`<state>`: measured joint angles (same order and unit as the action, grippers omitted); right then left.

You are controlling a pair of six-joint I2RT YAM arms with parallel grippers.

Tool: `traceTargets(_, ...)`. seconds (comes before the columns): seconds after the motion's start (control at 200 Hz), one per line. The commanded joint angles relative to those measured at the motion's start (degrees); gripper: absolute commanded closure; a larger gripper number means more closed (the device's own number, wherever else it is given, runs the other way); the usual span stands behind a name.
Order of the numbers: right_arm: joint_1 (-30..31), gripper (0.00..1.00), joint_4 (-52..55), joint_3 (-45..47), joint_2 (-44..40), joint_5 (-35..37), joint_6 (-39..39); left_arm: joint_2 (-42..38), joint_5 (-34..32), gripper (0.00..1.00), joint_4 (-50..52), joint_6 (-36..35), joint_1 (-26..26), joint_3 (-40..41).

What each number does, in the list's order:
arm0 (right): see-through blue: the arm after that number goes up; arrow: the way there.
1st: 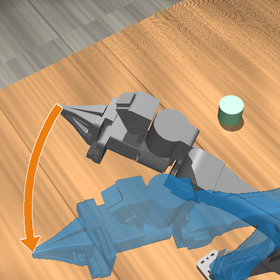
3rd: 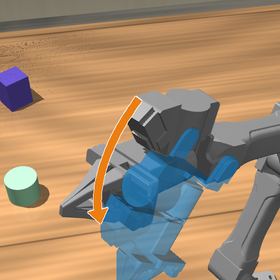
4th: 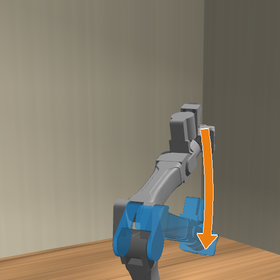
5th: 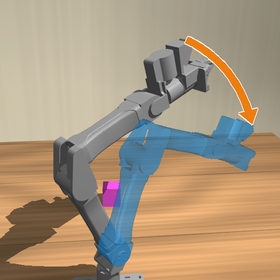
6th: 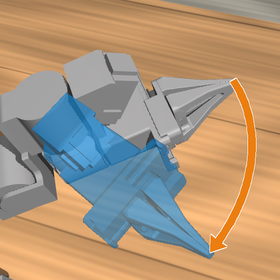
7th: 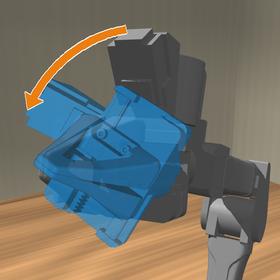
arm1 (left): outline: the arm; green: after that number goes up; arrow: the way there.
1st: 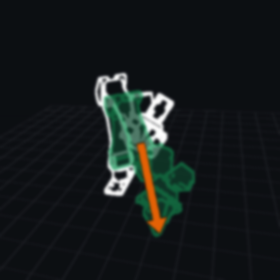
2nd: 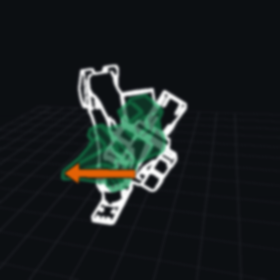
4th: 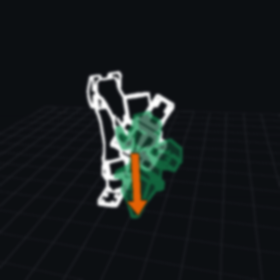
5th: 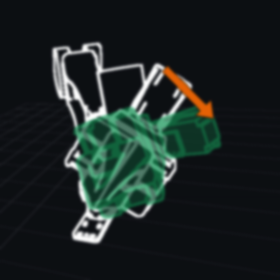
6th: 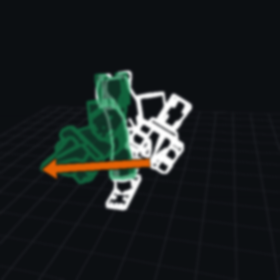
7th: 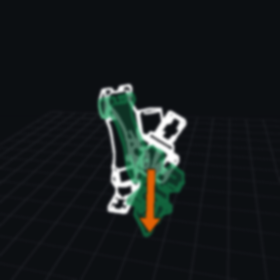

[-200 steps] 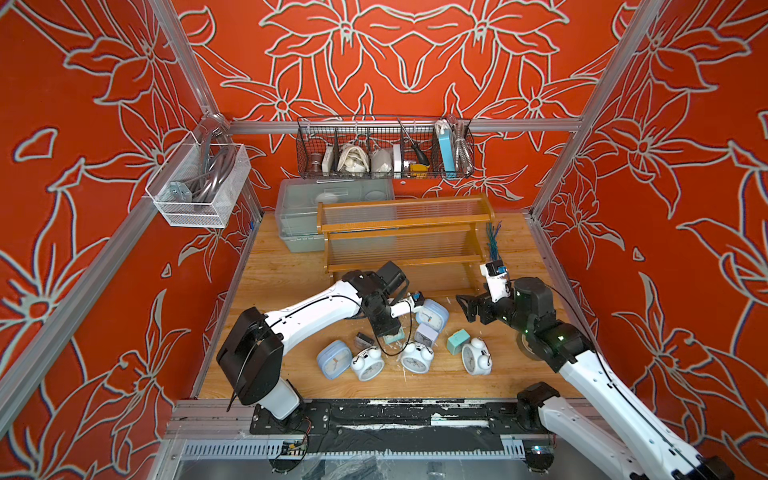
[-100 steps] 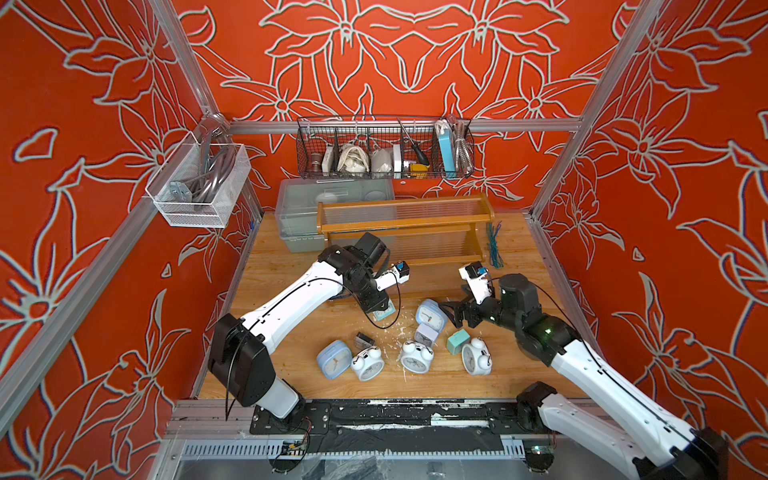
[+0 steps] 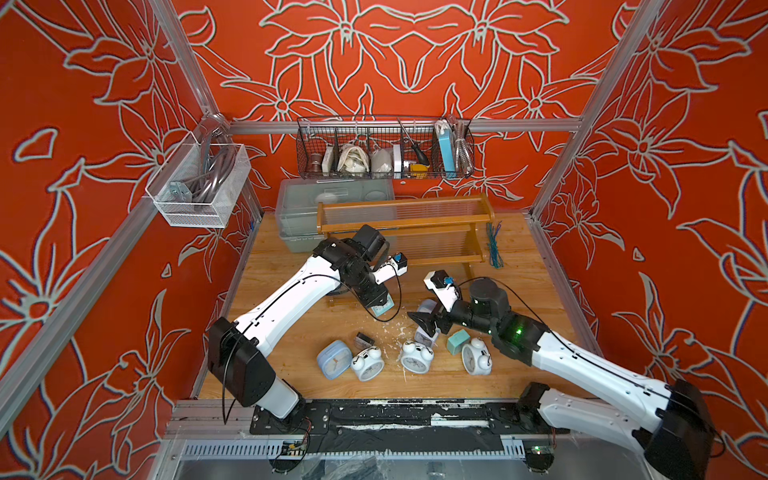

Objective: Place the alarm clocks on the shelf by style
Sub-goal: Pick up the alarm from the center of the board.

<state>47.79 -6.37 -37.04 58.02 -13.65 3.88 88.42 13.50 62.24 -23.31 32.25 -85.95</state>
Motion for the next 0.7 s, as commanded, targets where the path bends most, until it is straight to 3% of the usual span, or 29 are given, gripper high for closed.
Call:
traceTargets(0.0, 2.04, 0.00, -11.95, 3.06, 1.06, 5.98, 1.35, 0.81, 0.37, 0.66, 1.39, 4.49, -0.23, -1.57)
traceTargets(0.15, 6.26, 0.01, -19.24, 4.78, 3.85, 10.05, 0.18, 0.84, 2.88, 0.66, 1.40, 6.83, -0.25, -1.81)
traceTargets(0.395, 7.56, 0.01, -25.56, 4.13, 9.08, 5.38, 3.05, 1.22, 4.63, 0.66, 1.76, 8.63, -0.26, -0.89)
traceTargets(0.691, 9.60, 0.01, -27.38, 1.68, 15.73, 6.46, 1.09, 2.10, 5.58, 0.66, 2.32, 9.51, -0.26, -1.71)
